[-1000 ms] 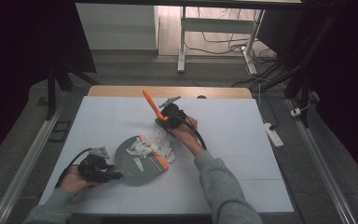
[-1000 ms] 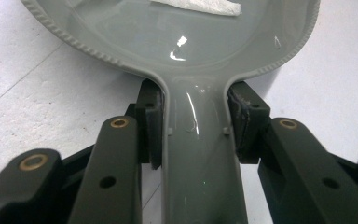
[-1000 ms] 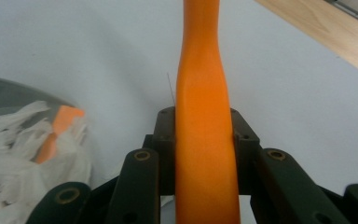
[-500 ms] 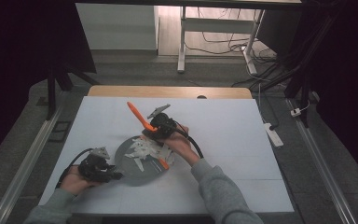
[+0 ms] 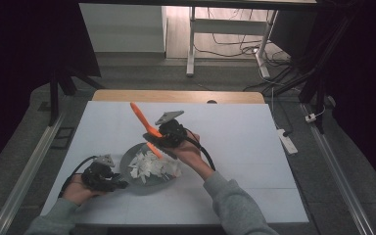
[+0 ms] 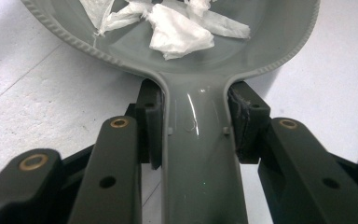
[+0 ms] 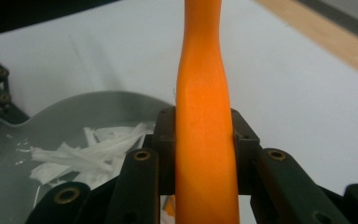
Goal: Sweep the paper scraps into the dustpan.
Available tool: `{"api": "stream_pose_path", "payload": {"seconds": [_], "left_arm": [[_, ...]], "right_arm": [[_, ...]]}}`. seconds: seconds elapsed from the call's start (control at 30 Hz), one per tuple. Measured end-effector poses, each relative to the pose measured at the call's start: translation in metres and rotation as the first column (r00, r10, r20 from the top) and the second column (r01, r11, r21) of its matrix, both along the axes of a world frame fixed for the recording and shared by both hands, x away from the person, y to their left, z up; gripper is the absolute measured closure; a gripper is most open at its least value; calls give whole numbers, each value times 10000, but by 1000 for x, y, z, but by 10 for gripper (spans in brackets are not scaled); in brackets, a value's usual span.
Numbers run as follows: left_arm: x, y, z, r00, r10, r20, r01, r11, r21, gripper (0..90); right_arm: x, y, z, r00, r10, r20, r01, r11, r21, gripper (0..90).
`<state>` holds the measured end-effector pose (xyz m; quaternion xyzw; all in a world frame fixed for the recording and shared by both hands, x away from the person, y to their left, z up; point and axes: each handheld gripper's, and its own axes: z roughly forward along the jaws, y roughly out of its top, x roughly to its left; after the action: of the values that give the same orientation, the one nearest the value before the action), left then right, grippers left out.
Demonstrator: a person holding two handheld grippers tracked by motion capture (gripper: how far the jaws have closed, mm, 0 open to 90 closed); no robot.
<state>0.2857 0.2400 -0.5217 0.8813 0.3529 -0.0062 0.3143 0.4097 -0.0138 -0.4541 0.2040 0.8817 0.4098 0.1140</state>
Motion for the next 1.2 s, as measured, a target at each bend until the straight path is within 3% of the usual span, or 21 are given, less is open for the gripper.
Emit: {"api": "stream_pose_path", "payload": {"seconds": [0.17, 0.4, 0.53, 0.67, 0.73, 0.83, 1.1, 1.2], "left_arm": [[0, 0, 0, 10000, -23, 0, 23, 10000, -25, 614], [-1, 1, 0, 10000, -62, -27, 62, 10000, -17, 614], [-2, 0, 0, 10000, -55, -14, 55, 10000, 1, 614], [-3, -1, 1, 10000, -51, -24, 51, 10000, 3, 614], [-4, -1, 1, 10000, -50, -37, 50, 10000, 11, 614], [-5, -2, 1, 10000, -26, -19, 26, 10000, 15, 614], [-7, -7, 3, 10000, -55, 58, 55, 9999, 91, 614], [-7, -8, 3, 10000, -62, 33, 62, 10000, 66, 614]], "right_arm": [[4, -24, 11, 9973, -719, 139, 710, 9958, 581, 698], [6, -60, 12, 9886, -1504, -63, 1503, 9842, 937, 698], [4, -77, 9, 9804, -1958, -197, 1968, 9761, 926, 698], [1, -90, 1, 9641, -2599, -543, 2639, 9604, 890, 698], [-2, -94, -4, 9550, -2876, -720, 2928, 9530, 780, 698], [-4, -98, -13, 9485, -3019, -954, 3087, 9488, 669, 698], [-7, -93, -28, 9399, -3158, -1298, 3232, 9455, 398, 698], [-7, -88, -31, 9408, -3087, -1400, 3165, 9479, 365, 698]]}}
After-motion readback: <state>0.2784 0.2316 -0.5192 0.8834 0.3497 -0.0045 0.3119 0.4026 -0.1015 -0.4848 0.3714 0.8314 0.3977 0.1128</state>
